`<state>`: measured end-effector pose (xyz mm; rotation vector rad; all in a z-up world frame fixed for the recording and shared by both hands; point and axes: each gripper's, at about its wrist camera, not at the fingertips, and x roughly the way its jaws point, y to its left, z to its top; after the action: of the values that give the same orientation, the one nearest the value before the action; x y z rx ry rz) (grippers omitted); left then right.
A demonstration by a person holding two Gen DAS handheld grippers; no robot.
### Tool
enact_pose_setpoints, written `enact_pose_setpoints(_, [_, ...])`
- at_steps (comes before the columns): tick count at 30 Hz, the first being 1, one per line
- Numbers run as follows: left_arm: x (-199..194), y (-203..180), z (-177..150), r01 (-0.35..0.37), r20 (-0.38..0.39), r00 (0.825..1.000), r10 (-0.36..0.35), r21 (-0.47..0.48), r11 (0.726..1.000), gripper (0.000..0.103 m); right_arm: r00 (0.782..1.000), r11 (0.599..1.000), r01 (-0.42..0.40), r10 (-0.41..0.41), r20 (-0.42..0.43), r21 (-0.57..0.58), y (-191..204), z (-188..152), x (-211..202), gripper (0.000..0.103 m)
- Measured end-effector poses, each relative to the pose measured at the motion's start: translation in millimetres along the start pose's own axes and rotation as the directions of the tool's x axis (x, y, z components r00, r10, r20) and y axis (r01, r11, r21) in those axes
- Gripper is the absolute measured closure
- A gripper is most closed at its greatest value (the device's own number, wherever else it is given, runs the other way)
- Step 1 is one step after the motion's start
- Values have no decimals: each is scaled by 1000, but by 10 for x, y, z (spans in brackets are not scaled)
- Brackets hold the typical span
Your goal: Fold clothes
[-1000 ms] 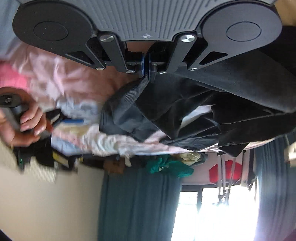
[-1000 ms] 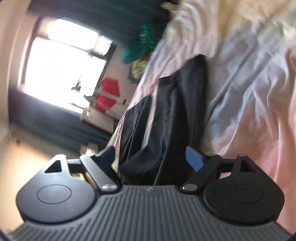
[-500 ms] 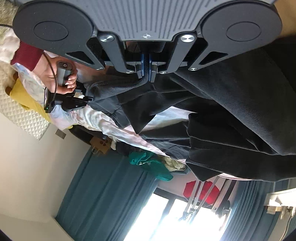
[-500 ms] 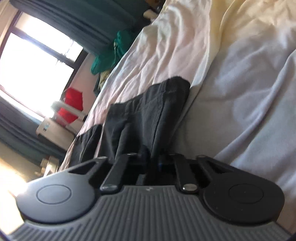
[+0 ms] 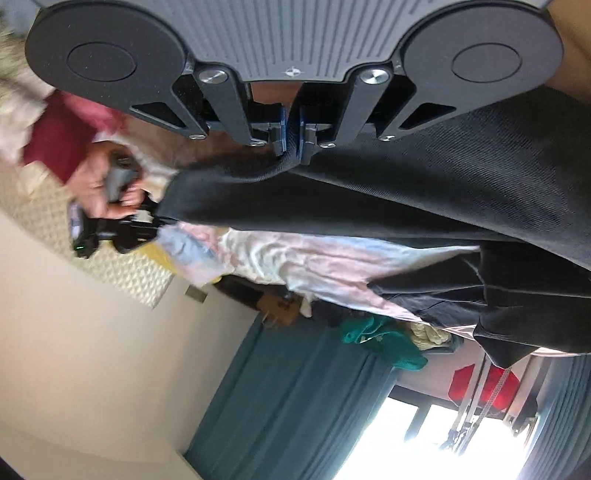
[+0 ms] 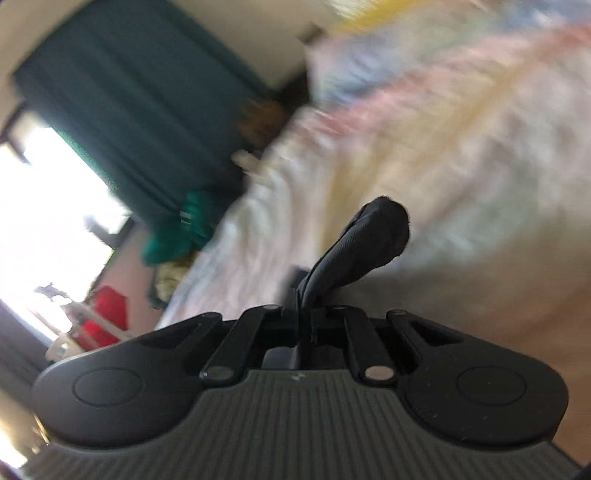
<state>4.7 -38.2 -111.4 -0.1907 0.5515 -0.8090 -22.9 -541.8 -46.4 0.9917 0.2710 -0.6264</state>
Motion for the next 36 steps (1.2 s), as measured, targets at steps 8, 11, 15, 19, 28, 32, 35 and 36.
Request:
enact_pose_setpoints(8, [-229,66,-54,-35,-60,998,30,-83,996,52,987,992,21,-1,-163,123,-437,-70,-25,94])
enact_pose_setpoints(11, [-516,141,-9,-91,-63,995,79,-232,968,22,986,986,38,-11,-167,160,-479,-126,-139,93])
enact_pose_setpoints(15, [-1036,595,-57,-126,-58,992,113,-592,796,15,988,985,43,-17,-155,166,-473,-154,-319,93])
enact_pose_setpoints(19, [-1540,1224,-288,-142,-35,974,222,-859,491,15,991,984,39,-15,-134,176,-490,-134,-286,91])
enact_pose_setpoints(28, [-1736,2012,-512,-47,19,878,478,-991,126,16,991,980,11,16,-135,197,-578,-134,-57,83])
enact_pose_setpoints(32, [-1696,2090,-454,-33,39,843,537,-992,124,65,997,991,18,-7,-81,133,-513,-150,34,85])
enact_pose_setpoints(35, [-1798,2093,-415,-41,31,839,544,-992,120,89,1000,996,23,-21,-19,81,-456,-132,67,93])
enact_pose_setpoints(36, [-1863,2071,-371,-50,33,833,552,-989,136,91,1000,997,23,-23,2,73,-446,-122,77,94])
